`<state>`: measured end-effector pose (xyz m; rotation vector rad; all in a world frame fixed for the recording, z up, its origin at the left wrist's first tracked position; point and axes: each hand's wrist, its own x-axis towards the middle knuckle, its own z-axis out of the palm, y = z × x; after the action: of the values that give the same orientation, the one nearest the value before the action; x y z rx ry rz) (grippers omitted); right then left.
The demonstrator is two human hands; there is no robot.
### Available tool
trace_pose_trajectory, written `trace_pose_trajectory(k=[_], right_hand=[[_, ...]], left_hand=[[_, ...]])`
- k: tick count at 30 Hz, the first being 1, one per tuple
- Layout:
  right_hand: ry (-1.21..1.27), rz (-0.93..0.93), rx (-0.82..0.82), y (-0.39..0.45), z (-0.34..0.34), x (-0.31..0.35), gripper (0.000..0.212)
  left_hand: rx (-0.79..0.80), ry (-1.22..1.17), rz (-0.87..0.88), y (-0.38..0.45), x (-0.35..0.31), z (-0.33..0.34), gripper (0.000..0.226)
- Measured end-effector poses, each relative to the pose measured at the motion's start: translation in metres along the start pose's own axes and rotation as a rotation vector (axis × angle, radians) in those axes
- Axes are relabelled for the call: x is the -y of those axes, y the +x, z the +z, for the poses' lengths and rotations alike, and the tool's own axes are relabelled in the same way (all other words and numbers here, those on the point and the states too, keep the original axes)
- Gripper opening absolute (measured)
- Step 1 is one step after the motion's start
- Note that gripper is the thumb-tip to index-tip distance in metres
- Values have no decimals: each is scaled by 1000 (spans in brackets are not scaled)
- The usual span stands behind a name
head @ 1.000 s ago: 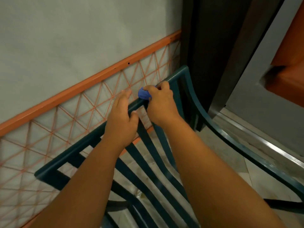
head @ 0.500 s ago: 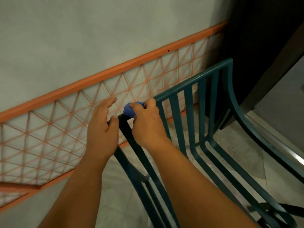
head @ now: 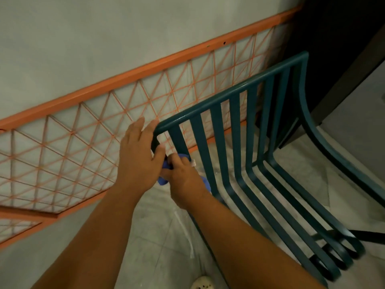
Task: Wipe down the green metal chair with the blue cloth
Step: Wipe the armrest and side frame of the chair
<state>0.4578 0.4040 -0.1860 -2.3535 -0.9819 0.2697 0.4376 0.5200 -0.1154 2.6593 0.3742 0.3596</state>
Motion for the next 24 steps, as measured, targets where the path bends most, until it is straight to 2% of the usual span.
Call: trace_pose_trajectory(k=[4,8,12,14,20,24], right_hand=[[-54,71,89,-28,23,-11,48],[-80,150,193,-41,27,-17,43],[65,179,-68,-23,16,-2,43],[100,181,-94,-16,16,3,46],[68,316,100,-66,46,-16,42],[-111,370,310,-111,55,-22,48]], left_hand=[[31,31,-47,-12,0,14,68],[-59,-2,-28,-10,-2,17,61],[-126,31,33,-6,4,18,58],[-144,71,58,-5,8,21,61],[-163,94,109,-5,15,28,69],[-182,132,115,-6,13,33,76]])
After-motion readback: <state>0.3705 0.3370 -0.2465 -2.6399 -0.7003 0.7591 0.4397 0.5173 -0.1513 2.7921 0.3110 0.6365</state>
